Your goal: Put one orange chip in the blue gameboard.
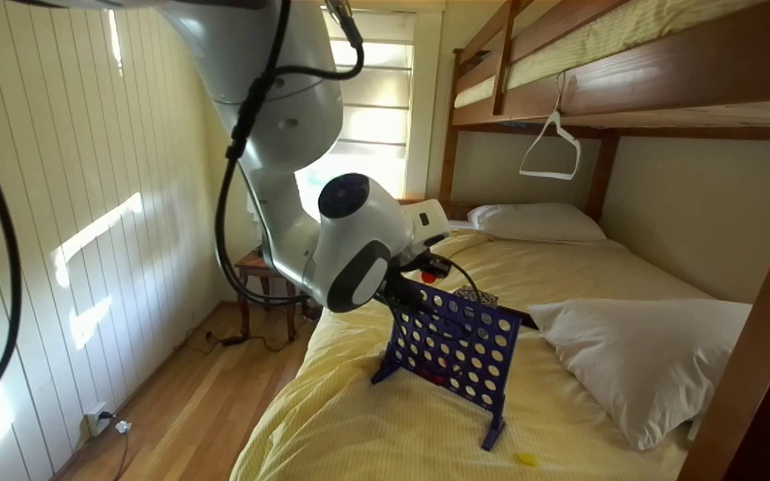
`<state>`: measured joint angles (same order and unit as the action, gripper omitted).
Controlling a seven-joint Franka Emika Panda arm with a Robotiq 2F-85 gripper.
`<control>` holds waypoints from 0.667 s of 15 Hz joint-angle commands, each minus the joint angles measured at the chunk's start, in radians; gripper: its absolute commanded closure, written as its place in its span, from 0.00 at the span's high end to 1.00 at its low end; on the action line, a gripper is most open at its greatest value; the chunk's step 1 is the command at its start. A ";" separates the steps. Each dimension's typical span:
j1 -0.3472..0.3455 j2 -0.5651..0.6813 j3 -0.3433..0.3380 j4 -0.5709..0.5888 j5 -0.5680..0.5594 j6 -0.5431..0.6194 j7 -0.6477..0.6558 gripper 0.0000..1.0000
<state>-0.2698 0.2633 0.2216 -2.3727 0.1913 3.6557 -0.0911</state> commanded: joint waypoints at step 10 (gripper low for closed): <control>0.098 0.066 -0.143 -0.012 -0.148 0.209 0.159 0.09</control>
<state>-0.2121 0.3135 0.1312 -2.3795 0.0956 3.8221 0.0087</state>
